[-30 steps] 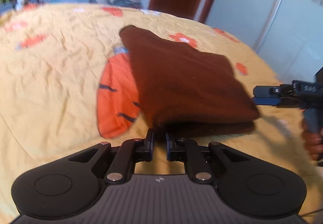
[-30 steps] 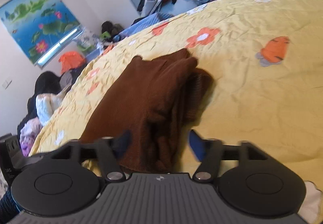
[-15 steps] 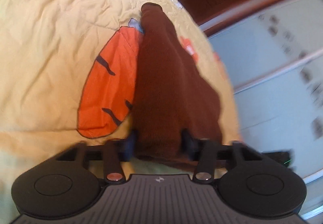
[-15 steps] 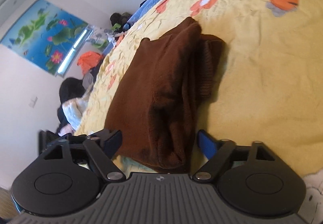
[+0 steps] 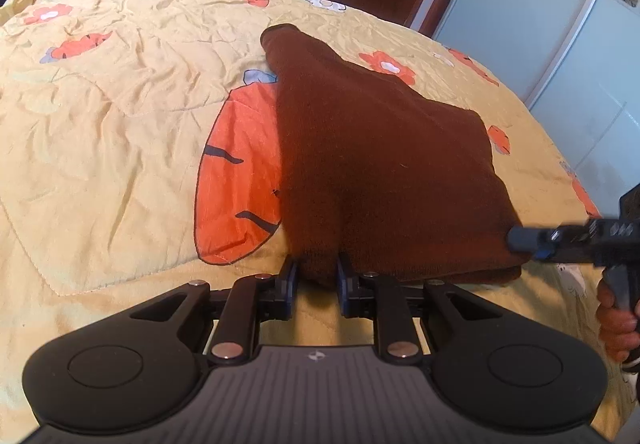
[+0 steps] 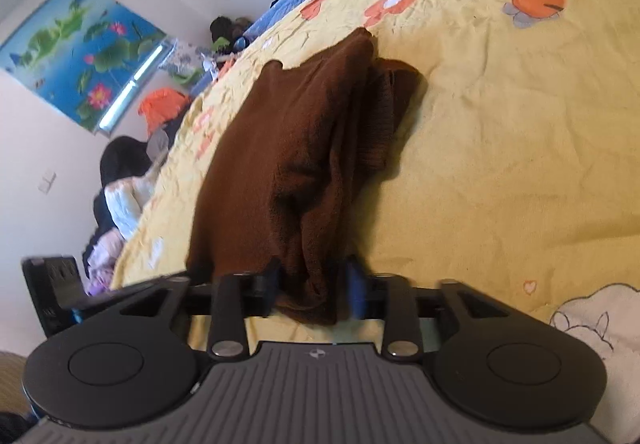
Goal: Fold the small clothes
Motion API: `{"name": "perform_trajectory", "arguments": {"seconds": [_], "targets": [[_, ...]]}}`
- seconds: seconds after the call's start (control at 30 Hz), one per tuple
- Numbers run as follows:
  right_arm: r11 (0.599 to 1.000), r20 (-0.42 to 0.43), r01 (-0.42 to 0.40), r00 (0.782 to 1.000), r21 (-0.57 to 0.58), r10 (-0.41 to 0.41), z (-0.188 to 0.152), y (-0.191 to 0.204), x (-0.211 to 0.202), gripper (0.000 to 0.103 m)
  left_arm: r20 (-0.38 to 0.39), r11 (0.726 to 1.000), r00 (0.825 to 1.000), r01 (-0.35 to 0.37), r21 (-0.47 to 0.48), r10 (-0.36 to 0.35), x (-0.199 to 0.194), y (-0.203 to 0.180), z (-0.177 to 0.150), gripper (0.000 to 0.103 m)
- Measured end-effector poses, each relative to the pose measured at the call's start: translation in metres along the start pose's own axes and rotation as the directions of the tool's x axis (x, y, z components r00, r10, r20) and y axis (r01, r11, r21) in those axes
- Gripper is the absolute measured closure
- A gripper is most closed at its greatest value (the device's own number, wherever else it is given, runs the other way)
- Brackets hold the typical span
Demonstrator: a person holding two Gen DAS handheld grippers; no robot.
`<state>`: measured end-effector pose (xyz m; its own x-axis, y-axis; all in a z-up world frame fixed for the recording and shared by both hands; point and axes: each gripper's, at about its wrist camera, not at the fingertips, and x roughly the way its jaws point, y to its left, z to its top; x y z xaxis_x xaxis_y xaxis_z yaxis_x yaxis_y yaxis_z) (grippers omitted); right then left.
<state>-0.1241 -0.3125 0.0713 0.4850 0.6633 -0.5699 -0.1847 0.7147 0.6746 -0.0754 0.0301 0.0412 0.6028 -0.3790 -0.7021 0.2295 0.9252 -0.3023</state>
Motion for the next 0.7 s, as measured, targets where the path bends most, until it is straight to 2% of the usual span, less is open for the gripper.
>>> {"name": "perform_trajectory", "arguments": {"seconds": [0.07,0.1,0.2,0.33,0.5,0.53,0.57,0.6,0.63,0.67,0.7], "targets": [[0.996,0.089,0.081,0.993,-0.036,-0.078,0.009,0.011,-0.012,0.025,0.008,1.000,1.000,0.001,0.008,-0.001,-0.003,0.000,-0.003,0.083],[0.992,0.140,0.116,0.984,-0.052,-0.108,0.015,0.016,-0.018,0.024,0.010,1.000,1.000,0.004,0.005,-0.004,-0.003,0.000,-0.003,0.083],[0.990,0.220,0.122,0.970,-0.069,-0.105,0.040,0.029,-0.026,0.024,0.019,1.000,1.000,0.005,0.003,-0.006,-0.003,-0.001,-0.005,0.083],[0.972,0.219,0.135,0.971,-0.192,-0.092,0.072,0.060,0.002,0.024,0.031,1.000,1.000,0.005,0.010,-0.006,-0.004,-0.001,-0.007,0.083],[0.902,0.146,0.192,0.978,-0.387,-0.145,0.086,0.096,0.061,0.017,0.032,1.000,0.999,0.016,0.006,-0.017,-0.005,0.001,-0.007,0.083],[0.877,0.127,0.228,0.973,-0.422,-0.192,0.085,0.096,0.075,0.015,0.033,1.000,0.999,0.019,0.007,-0.019,-0.005,0.001,-0.007,0.083],[0.850,0.111,0.288,0.957,-0.441,-0.267,0.082,0.090,0.092,0.014,0.034,1.000,0.999,0.022,0.005,-0.022,-0.005,0.002,-0.007,0.083],[0.821,0.072,0.377,0.920,-0.430,-0.385,0.079,0.066,0.118,0.014,0.037,1.000,0.999,0.026,0.004,-0.026,-0.006,0.003,-0.008,0.083],[0.821,0.072,0.377,0.920,-0.430,-0.385,0.079,0.066,0.118,0.007,0.041,1.000,0.999,0.031,0.004,-0.031,-0.006,0.004,-0.008,0.083],[0.826,0.074,0.388,0.916,-0.408,-0.394,0.077,0.046,0.126,0.003,0.045,0.999,0.998,0.036,0.003,-0.036,-0.006,0.004,-0.009,0.083],[0.852,0.114,0.350,0.936,-0.390,-0.333,0.074,0.035,0.117,0.002,0.049,0.999,0.998,0.040,0.004,-0.040,-0.006,0.005,-0.010,0.083]]}}
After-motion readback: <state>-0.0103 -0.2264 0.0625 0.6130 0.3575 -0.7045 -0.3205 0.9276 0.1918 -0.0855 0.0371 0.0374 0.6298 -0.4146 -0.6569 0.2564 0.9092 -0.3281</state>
